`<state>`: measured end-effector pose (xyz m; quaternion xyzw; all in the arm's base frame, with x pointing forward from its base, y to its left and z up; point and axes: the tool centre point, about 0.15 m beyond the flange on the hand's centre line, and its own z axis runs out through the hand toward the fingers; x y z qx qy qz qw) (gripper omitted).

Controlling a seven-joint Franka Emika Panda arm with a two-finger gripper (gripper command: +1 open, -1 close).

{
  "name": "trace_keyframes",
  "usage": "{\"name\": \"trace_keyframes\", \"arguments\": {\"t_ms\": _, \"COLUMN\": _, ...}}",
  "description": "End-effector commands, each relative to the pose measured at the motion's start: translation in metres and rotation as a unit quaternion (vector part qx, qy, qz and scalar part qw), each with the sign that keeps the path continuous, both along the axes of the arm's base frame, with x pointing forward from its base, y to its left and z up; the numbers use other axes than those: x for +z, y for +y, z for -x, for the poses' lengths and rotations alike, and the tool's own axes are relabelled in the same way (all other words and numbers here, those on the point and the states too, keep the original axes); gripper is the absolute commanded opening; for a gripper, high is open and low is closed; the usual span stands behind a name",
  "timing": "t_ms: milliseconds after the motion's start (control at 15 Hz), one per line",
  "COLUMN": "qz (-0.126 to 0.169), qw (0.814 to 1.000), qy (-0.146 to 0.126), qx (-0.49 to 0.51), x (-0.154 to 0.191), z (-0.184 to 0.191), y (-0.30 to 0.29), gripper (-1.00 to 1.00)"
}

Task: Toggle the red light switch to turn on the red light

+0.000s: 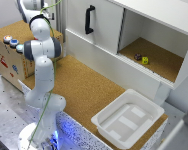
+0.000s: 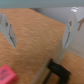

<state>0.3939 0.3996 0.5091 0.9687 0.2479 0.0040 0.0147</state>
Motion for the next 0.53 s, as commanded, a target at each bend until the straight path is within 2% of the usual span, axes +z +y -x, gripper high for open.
{"name": "trace_keyframes", "arguments": {"t_ms": 0, "qz": -0.069, "qw": 0.987, "qy": -0.008, "qx": -0.143, "x": -0.035, "z": 0.027, "y": -0.132, "gripper": 1.00}}
{"name": "trace_keyframes", "arguments": {"t_ms": 267, "qz": -0.051, "qw": 0.973, "qy": 0.008, "qx": -0.225, "x": -0.052, "z": 0.047, "y": -0.206, "gripper": 1.00}}
{"name": "trace_keyframes", "arguments": {"t_ms": 467, "qz": -0.051, "qw": 0.958, "qy": -0.005, "qx": -0.282, "x": -0.055, "z": 0.055, "y": -0.274, "gripper": 1.00}}
